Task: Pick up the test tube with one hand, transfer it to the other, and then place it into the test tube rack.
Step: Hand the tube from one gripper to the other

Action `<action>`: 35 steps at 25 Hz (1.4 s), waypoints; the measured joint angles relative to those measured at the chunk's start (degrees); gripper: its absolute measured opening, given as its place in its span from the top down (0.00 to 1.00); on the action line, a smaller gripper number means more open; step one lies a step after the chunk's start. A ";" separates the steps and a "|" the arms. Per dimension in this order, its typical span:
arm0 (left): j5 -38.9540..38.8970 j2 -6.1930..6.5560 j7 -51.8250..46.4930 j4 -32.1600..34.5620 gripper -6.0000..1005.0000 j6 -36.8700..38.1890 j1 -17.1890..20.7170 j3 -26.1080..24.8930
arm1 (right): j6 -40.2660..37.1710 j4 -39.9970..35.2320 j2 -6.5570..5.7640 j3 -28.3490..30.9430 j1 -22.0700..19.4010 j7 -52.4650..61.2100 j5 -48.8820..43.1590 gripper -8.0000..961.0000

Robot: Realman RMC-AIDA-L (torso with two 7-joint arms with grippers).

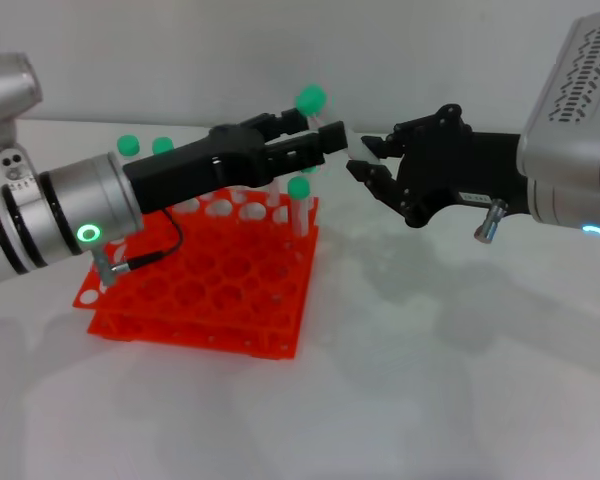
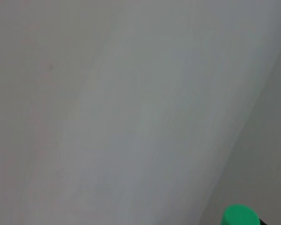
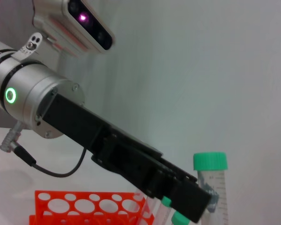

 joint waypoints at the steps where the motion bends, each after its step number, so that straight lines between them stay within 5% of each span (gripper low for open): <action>1: 0.23 -0.06 0.00 0.07 0.16 0.00 -0.12 0.00 | -0.01 -0.01 0.02 -0.06 0.01 0.04 -0.02 0.74; 12: 0.43 -0.89 1.93 1.04 0.17 0.23 0.24 0.00 | -0.89 0.96 0.04 -0.39 -0.06 0.70 -0.10 0.73; 25: 1.18 -1.23 2.21 1.05 0.71 0.02 -0.02 0.00 | -1.08 0.50 0.03 -2.23 0.19 1.82 -0.24 0.72; 35: 1.72 -1.58 3.77 1.05 0.78 -0.10 0.01 0.00 | -0.76 1.01 -0.06 -2.12 0.51 1.84 -0.25 0.71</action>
